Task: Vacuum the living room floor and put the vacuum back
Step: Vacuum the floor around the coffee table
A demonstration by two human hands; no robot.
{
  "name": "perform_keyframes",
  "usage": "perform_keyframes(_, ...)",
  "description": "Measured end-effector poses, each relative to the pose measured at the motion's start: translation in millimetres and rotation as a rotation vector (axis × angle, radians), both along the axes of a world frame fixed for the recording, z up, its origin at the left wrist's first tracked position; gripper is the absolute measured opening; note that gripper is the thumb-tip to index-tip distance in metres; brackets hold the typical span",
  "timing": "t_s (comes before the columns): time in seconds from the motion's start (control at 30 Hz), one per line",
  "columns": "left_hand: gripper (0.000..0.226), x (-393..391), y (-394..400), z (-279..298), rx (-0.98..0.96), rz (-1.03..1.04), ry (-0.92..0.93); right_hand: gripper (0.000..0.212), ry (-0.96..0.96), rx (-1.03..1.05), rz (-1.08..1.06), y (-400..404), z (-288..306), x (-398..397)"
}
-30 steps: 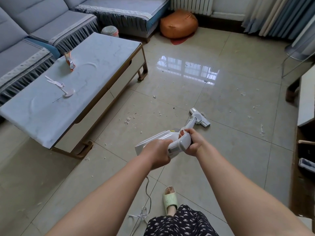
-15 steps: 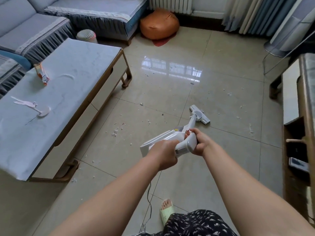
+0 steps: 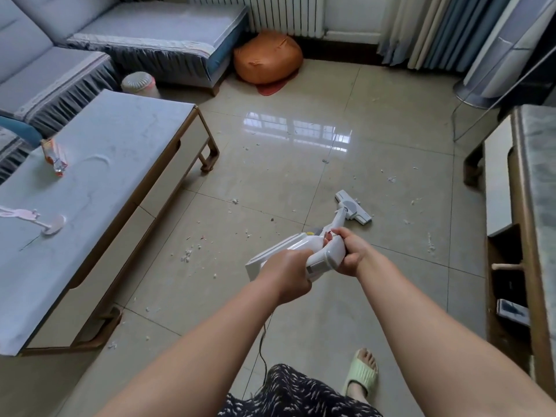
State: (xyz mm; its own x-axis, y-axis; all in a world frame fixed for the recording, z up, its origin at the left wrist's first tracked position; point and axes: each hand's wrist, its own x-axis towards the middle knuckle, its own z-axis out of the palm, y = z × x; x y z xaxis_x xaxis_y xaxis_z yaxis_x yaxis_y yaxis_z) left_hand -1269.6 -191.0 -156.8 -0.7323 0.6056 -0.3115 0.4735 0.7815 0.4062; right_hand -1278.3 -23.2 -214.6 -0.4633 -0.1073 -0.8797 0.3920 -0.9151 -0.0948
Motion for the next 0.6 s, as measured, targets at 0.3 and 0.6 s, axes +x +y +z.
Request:
perform_keyframes(0.3, 0.019, 1.2, 103.4, 3.7, -0.011, 0.010, -0.002, 0.025, -0.002, -0.003, 0.001, 100.9, -1.8, -3.0)
perform_keyframes(0.6, 0.018, -15.3, 155.9, 1.8, -0.032, 0.008, -0.007, 0.028, 0.003, -0.064, -0.073, 153.5, -10.2, -18.7)
